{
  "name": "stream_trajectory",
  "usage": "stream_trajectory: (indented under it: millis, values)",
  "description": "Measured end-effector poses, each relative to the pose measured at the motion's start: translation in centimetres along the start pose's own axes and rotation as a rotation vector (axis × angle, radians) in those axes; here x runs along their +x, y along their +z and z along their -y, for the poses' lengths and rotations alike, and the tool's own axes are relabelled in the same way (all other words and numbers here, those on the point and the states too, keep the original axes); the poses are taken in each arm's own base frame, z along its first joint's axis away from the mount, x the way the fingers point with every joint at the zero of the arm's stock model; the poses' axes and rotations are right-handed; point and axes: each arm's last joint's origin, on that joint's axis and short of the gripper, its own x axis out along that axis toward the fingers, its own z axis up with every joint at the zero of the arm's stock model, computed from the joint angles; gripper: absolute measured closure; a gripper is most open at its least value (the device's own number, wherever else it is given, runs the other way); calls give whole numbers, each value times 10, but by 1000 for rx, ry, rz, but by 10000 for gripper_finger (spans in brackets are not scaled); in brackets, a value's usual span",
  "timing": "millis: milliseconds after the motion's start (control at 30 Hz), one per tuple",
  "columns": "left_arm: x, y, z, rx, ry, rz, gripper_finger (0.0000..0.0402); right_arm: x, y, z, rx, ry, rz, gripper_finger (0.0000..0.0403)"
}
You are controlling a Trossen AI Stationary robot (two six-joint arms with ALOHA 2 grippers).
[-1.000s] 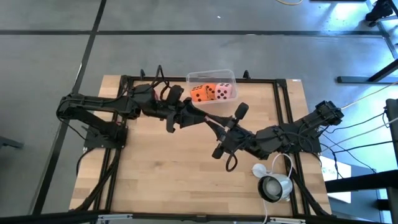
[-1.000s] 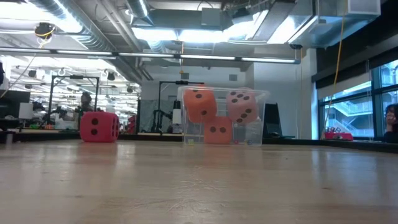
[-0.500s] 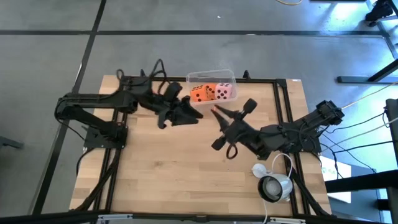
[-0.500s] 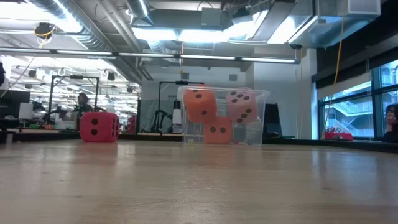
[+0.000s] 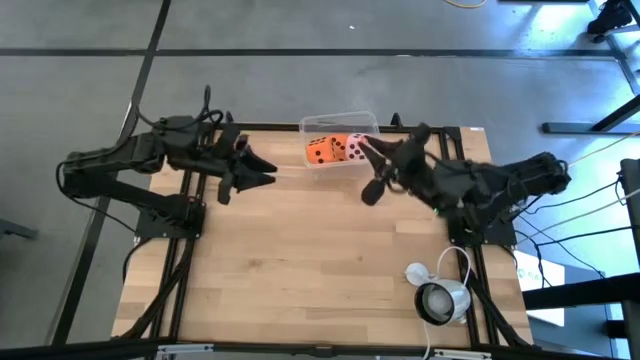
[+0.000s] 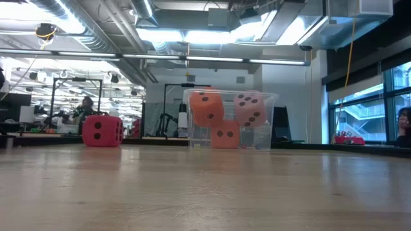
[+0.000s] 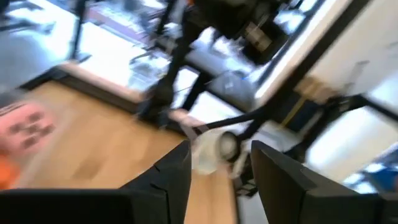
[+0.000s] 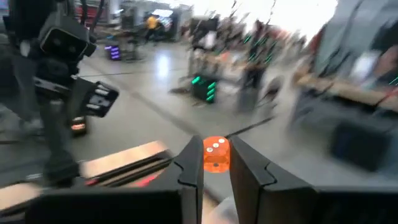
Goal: Pick & Place Dice
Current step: Put the small orange dice into the transparent bin
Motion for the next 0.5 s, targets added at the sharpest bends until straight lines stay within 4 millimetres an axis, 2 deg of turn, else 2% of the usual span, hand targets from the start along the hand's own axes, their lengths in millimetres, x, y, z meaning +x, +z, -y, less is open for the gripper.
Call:
stream_trajectory:
  millis: [200, 500]
  values:
    - [-10, -14, -6, 25, 149, -104, 254, 33, -20, 32, 237, 141, -200, 355]
    - [-14, -28, -17, 43, 341, -219, 256, 85, -49, 72, 398, 200, -459, 355]
